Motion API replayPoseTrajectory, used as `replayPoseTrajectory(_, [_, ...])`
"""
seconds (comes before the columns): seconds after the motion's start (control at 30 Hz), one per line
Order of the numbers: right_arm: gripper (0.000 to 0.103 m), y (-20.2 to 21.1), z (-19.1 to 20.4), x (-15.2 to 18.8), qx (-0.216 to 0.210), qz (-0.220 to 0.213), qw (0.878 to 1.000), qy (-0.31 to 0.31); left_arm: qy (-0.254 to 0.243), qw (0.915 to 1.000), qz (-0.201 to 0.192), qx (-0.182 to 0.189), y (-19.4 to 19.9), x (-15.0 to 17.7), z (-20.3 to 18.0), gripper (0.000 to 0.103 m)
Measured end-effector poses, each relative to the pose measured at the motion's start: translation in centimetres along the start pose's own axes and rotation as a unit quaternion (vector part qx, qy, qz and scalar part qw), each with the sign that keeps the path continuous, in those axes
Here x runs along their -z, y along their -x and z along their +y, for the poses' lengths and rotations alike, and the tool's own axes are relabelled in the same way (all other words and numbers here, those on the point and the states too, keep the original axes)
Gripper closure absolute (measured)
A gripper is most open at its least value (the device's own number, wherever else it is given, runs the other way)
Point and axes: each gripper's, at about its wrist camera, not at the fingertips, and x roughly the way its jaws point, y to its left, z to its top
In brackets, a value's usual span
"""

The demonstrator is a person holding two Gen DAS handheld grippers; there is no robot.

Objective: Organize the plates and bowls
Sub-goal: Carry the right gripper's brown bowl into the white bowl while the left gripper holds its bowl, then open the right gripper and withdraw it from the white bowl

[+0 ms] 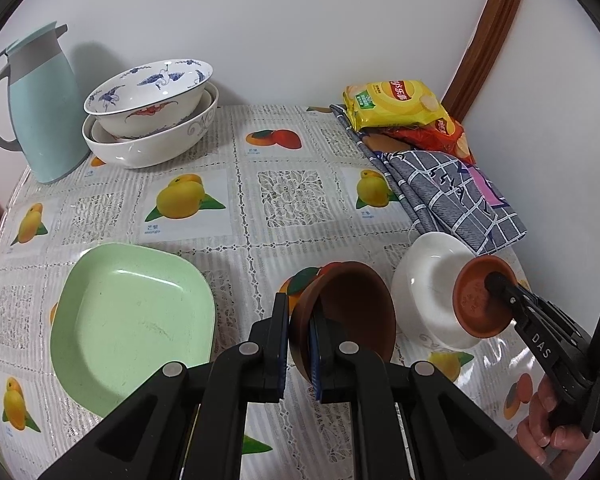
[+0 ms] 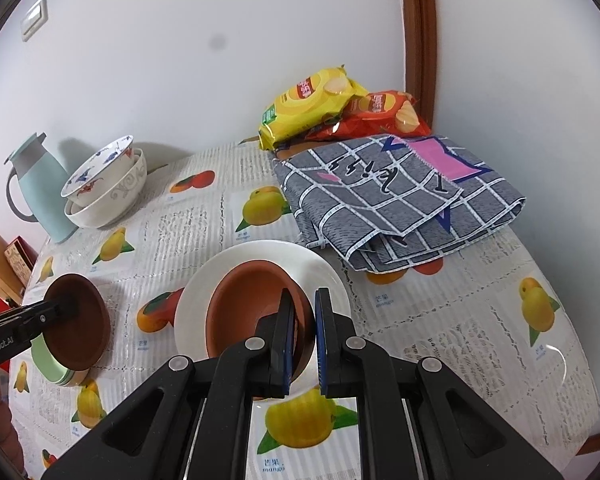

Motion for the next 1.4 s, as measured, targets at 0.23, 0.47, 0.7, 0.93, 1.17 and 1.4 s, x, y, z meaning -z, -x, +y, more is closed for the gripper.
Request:
replayPoseTrajectory(0.23, [0.093,-2.4,0.4,0.0,0.001,0.023,1.0,0.008,-0.001,1.0,0.006,-0.003,-1.0,-0.2,0.1,0.094])
replayPoseTrajectory(0.47, [0.093,-4.3,0.6,0.1,0.004,0.046,0.999,0.013,0.003,0.9999,0.012,-0.006,-1.8,-0.4,0.3,0.094])
replayPoseTrajectory(0.7, [0.093,-5.4,1.1,0.1,0.01,0.056,0.998,0.031,0.004,0.9998,0.019,-0.003,-2.4,-0.4,0.1,0.094])
replayPoseTrajectory(0.93, [0.093,-6.3,1.6,-0.3,0.026,0.067,0.996,0.058,0.004,0.9997,0.026,-0.002,-2.9,-0.4,0.1,0.094])
replayPoseTrajectory(1.17, [0.09,-7.4,2.5,-0.2,0.065,0.087,0.99,0.093,0.007,0.9996,0.028,-0.001,-3.0,-0.4,0.2,0.094])
replayPoseTrajectory(1.4, [0.086,-7.6,3.7,-0.1,0.084,0.089,0.985,0.122,0.013,0.9996,0.024,0.0,-2.4,-0.3,1.2,0.094])
